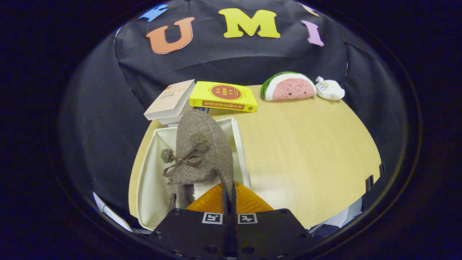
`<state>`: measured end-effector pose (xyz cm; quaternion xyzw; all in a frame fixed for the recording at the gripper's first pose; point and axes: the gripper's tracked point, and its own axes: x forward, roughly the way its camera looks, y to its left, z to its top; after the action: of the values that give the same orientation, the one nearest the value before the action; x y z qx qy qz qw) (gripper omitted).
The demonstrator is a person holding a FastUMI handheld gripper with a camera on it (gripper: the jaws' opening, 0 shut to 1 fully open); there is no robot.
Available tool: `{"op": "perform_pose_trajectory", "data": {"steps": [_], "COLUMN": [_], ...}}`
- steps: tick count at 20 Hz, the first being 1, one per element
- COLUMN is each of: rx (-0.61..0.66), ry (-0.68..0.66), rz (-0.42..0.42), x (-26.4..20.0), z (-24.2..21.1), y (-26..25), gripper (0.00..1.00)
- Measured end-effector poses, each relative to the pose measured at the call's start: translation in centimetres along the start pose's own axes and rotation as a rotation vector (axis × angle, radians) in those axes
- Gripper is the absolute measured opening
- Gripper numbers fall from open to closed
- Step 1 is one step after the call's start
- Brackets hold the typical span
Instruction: Open the storage box then place both shoes into the box .Put the left shoe in first, then the right shoe, with the right side of both shoes facing outward in a uniform manner.
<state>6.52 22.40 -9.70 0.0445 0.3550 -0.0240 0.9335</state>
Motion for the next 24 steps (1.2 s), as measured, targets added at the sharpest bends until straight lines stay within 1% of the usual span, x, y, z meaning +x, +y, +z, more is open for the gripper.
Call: {"op": "perform_pose_trajectory", "data": {"steps": [2,4,5,6,7,8,9,10,12,14,17,18,20,22,24], "rx": [-0.011,-0.028,-0.037,-0.036,-0.037,-0.037,-0.028,-0.019,-0.002,0.013,-0.001,-0.015,-0.054,-0.088,-0.116], "ry": [-0.053,-0.078,-0.087,-0.102,-0.113,-0.109,-0.14,-0.193,-0.328,-0.446,-0.596,-0.639,-0.681,-0.698,-0.748], "rz": [-0.016,-0.029,-0.036,-0.026,-0.02,-0.021,-0.021,-0.03,-0.047,-0.037,-0.04,-0.041,-0.04,-0.038,-0.035], "x": [-0.2,-0.6,-0.8,-1.0,-1.1,-1.2,-1.6,-2.3,-4.4,-6.9,-10.7,-11.8,-13.1,-13.5,-14.2], "z": [-0.3,-0.8,-1.0,-1.0,-0.9,-1.3,-0.9,0.1,2.4,4.0,5.9,6.3,6.3,5.8,6.4], "y": [-0.1,0.0,0.1,0.5,0.6,0.5,0.3,-0.1,-1.0,-1.5,-2.9,-3.2,-3.7,-4.5,-5.4], "gripper": [0.01,0.01,0.02,0.02,0.09,0.09,0.09,0.11,0.13,0.14,0.29,0.37,0.52,0.65,0.78]}}
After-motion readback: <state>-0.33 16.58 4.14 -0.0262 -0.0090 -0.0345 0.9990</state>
